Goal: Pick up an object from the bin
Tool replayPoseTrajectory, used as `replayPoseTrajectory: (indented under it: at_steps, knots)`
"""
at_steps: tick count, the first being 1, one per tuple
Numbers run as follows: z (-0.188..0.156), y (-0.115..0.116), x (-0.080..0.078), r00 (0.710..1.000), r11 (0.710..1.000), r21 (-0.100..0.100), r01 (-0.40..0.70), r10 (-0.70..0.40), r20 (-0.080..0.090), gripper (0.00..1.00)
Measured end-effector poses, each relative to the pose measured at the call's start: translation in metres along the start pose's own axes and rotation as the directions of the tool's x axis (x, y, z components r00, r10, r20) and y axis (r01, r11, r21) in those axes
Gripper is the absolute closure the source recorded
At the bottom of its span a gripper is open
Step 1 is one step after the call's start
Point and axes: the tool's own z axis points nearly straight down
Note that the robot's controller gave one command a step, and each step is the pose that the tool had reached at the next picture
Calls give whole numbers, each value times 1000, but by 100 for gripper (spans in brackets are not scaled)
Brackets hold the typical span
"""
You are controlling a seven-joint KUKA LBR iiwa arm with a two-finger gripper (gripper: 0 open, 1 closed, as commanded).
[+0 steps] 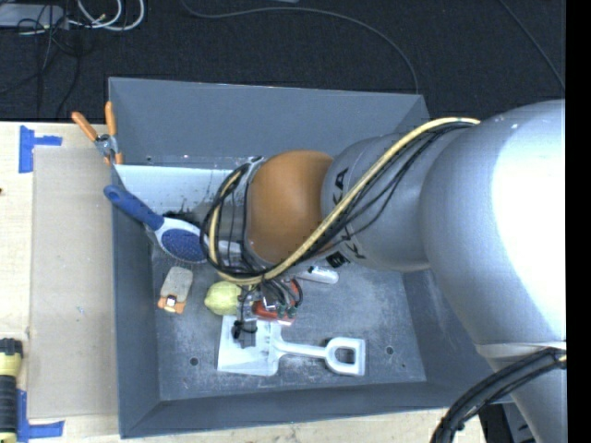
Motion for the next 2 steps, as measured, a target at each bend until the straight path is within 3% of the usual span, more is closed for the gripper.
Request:
replayPoseTrajectory:
  at_steps: [1,2]
  knots:
    - [0,0,-4,1000,1000,-1,-10,10,-3,0]
    - [-2,1,-2,1000,1000,-3,-5,5,4,100]
